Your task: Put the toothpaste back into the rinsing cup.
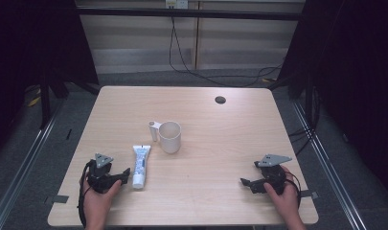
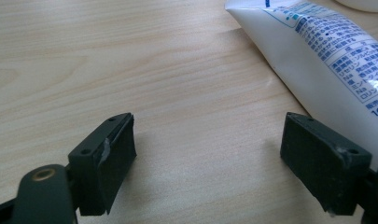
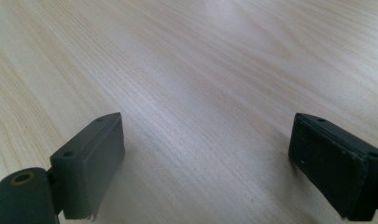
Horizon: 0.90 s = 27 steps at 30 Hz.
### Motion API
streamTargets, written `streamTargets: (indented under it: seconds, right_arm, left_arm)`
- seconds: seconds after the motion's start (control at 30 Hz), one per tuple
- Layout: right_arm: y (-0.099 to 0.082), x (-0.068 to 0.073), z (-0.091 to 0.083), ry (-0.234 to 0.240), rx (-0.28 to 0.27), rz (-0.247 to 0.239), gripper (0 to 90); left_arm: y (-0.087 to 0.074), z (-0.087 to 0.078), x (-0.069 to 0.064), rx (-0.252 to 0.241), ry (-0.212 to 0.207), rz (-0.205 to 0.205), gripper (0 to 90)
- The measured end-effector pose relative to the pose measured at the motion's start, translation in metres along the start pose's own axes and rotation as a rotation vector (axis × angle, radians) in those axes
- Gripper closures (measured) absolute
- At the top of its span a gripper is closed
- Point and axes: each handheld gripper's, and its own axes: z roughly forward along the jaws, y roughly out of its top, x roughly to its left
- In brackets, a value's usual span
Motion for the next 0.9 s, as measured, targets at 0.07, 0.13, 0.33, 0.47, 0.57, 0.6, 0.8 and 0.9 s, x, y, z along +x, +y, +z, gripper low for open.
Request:
streamTargets:
  seconds: [0.07, 0.13, 0.33, 0.47, 0.57, 0.6, 0.8, 0.9]
  right_arm:
    - [0.000, 0.000, 0.000, 0.000, 0.001, 0.001, 10.2]
    - [0.000, 0.000, 0.000, -0.002, 0.001, 0.000, 10.2]
    - [0.000, 0.000, 0.000, -0.002, 0.001, 0.000, 10.2]
    - [0.000, 0.000, 0.000, 0.001, 0.001, 0.002, 10.2]
    - [0.000, 0.000, 0.000, 0.001, 0.000, 0.000, 10.2]
    - [0.000, 0.000, 0.000, 0.000, 0.000, -0.001, 10.2]
    - [0.000, 0.000, 0.000, 0.000, 0.000, 0.000, 10.2]
    - [0.000, 0.000, 0.000, 0.001, 0.001, 0.001, 10.2]
  left_arm:
    - [0.000, 0.000, 0.000, 0.000, -0.003, 0.000, 17.7]
    - [0.000, 0.000, 0.000, 0.000, -0.002, 0.001, 17.3]
    - [0.000, 0.000, 0.000, 0.007, -0.006, 0.006, 16.6]
    - [0.003, -0.002, -0.001, 0.038, -0.022, -0.004, 16.5]
    - [0.009, -0.004, 0.001, 0.067, -0.044, -0.013, 17.9]
    - [0.011, -0.005, 0.002, 0.072, -0.046, -0.013, 17.9]
    - [0.022, -0.010, 0.003, 0.107, -0.075, -0.039, 17.9]
    - [0.026, -0.010, 0.003, 0.140, -0.107, -0.060, 19.1]
